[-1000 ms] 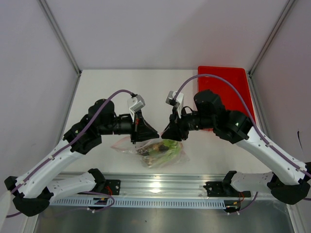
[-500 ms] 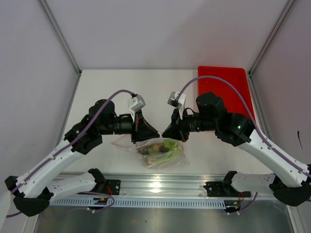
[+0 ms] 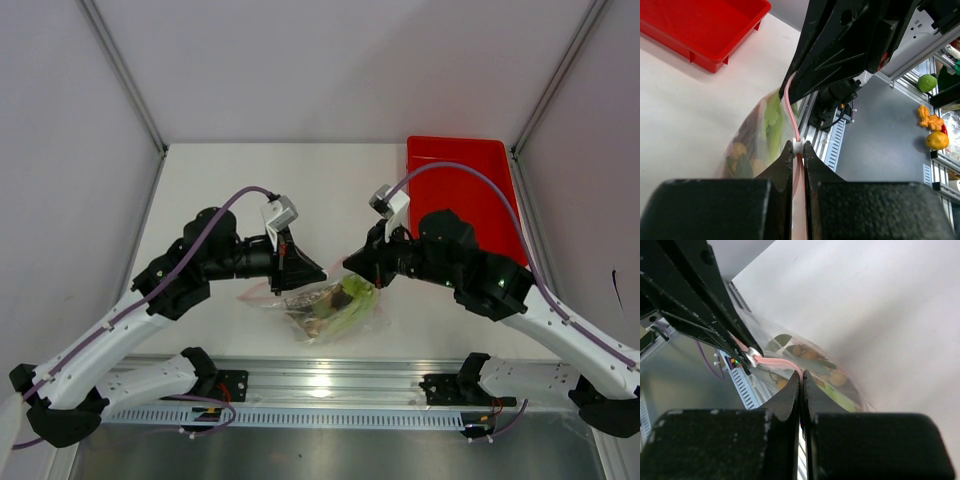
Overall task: Place the food in the zip-top bag and seal the zipper
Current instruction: Zip the zipper food storage bag at the center of the board.
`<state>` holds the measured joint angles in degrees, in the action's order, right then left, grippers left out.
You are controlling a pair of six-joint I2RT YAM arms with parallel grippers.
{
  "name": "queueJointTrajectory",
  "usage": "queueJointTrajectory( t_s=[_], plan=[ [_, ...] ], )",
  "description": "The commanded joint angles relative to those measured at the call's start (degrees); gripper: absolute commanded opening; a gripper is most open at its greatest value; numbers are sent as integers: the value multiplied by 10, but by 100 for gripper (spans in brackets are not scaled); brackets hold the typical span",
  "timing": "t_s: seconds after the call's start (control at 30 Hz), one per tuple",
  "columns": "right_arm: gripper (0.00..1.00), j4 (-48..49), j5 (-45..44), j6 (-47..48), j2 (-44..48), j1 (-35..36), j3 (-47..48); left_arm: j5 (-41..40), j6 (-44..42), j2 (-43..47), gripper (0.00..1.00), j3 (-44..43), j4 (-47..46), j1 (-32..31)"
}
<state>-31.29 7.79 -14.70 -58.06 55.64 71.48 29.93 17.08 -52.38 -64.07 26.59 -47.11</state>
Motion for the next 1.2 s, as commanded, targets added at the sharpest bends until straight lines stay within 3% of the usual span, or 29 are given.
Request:
queueJointTrajectory(
  t_s=[0.0, 0.57, 0.67, 0.73, 0.8, 0.83, 0.9, 1.17],
  plan=[
    [0, 50, -78, -26, 18, -4, -6, 11, 7, 20, 1, 3, 18, -3],
    [0, 40, -118, -53, 49, -4, -38, 1, 4, 43, 1, 18, 33, -3],
    [0, 39, -83, -32, 51, -5, -42, 7, 1, 47, 1, 18, 30, -3],
    [0, 39, 4, -12, 47, -9, -39, 14, -1, 50, 1, 18, 28, -4],
    [19, 27, 65, 11, 41, -11, -21, 17, -1, 50, 0, 17, 28, -3],
    [37, 20, 79, 18, 33, -11, -10, 20, -1, 49, 1, 18, 27, -3],
    [50, -3, 109, 40, 19, -11, 22, 22, 0, 48, 0, 17, 26, -3],
    [51, -114, 194, 128, -63, -7, 142, 25, 3, 48, 1, 16, 22, -3]
  ],
)
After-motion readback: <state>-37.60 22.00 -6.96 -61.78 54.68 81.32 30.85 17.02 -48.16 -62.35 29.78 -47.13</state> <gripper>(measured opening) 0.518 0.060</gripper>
